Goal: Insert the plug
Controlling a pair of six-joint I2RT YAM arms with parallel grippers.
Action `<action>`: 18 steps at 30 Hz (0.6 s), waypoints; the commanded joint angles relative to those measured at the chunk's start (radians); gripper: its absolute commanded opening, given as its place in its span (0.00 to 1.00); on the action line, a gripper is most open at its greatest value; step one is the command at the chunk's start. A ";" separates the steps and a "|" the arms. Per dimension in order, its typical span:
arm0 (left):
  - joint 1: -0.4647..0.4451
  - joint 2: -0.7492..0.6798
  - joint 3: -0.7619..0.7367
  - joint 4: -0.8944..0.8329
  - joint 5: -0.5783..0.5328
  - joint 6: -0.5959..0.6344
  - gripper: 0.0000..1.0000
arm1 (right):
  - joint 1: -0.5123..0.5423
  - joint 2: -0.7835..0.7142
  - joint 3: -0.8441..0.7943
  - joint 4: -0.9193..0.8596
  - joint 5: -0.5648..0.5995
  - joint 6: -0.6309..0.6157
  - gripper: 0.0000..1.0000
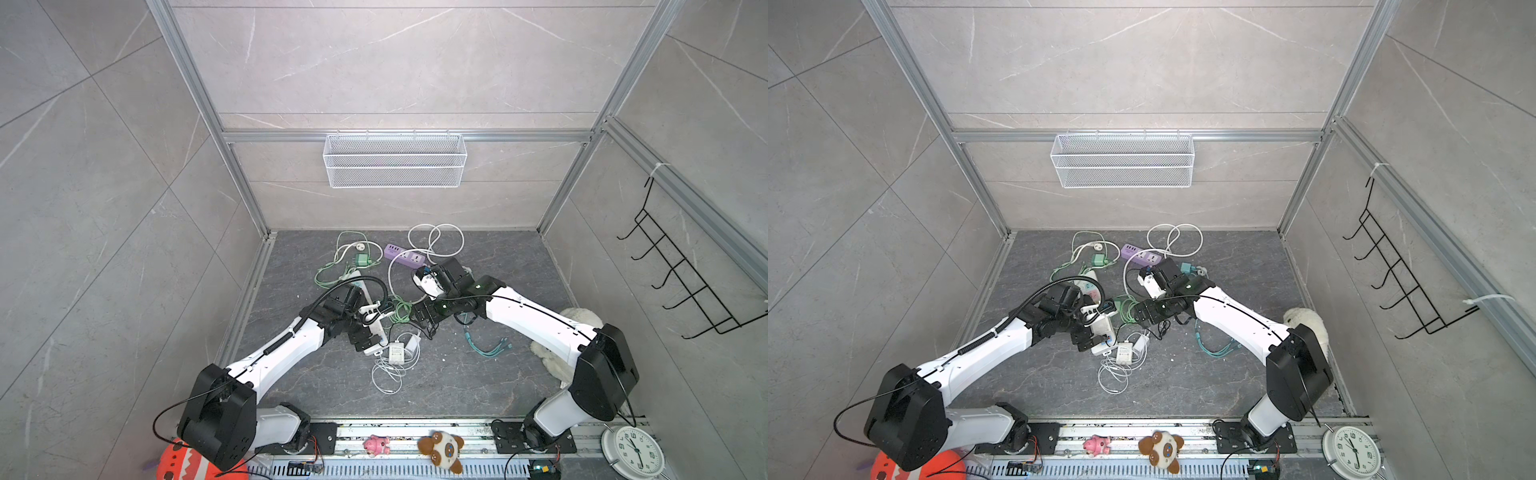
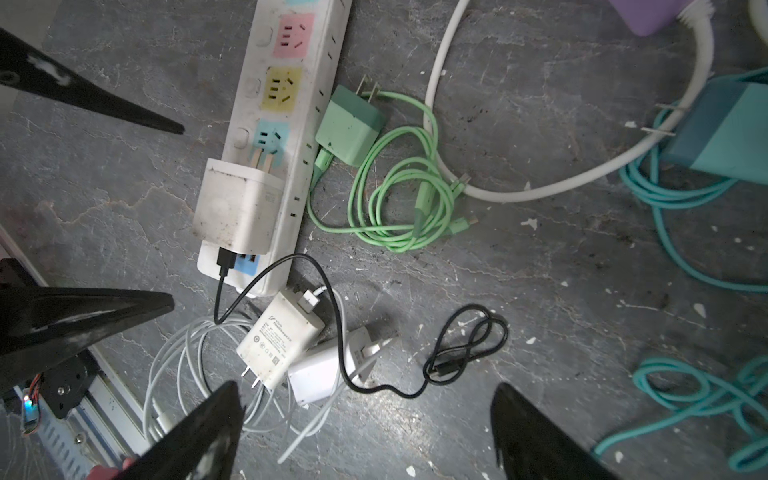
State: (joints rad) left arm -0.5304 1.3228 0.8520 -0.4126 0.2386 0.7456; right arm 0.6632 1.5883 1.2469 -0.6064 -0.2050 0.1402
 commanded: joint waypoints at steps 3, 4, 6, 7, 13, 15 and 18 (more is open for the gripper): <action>0.008 0.086 0.065 -0.011 0.032 0.048 0.96 | -0.002 0.006 -0.021 0.014 -0.044 0.024 0.90; 0.013 0.103 0.073 -0.012 0.024 0.044 0.95 | -0.002 0.006 -0.023 0.013 -0.042 0.025 0.89; 0.024 0.137 0.096 -0.032 0.025 0.033 0.93 | -0.002 0.003 -0.022 0.011 -0.040 0.025 0.87; 0.027 0.154 0.110 -0.044 0.025 0.026 0.92 | -0.002 0.001 -0.023 0.011 -0.037 0.025 0.87; 0.033 0.222 0.159 -0.070 0.040 -0.002 0.89 | -0.005 0.003 -0.028 0.020 -0.036 0.033 0.84; 0.033 0.244 0.168 -0.074 0.044 -0.008 0.89 | -0.006 0.005 -0.026 0.020 -0.034 0.035 0.84; 0.033 0.274 0.181 -0.086 0.049 -0.021 0.88 | -0.009 0.006 -0.024 0.022 -0.032 0.035 0.84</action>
State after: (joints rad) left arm -0.5003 1.5742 1.0016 -0.4580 0.2497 0.7456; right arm 0.6605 1.5883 1.2297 -0.5922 -0.2291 0.1627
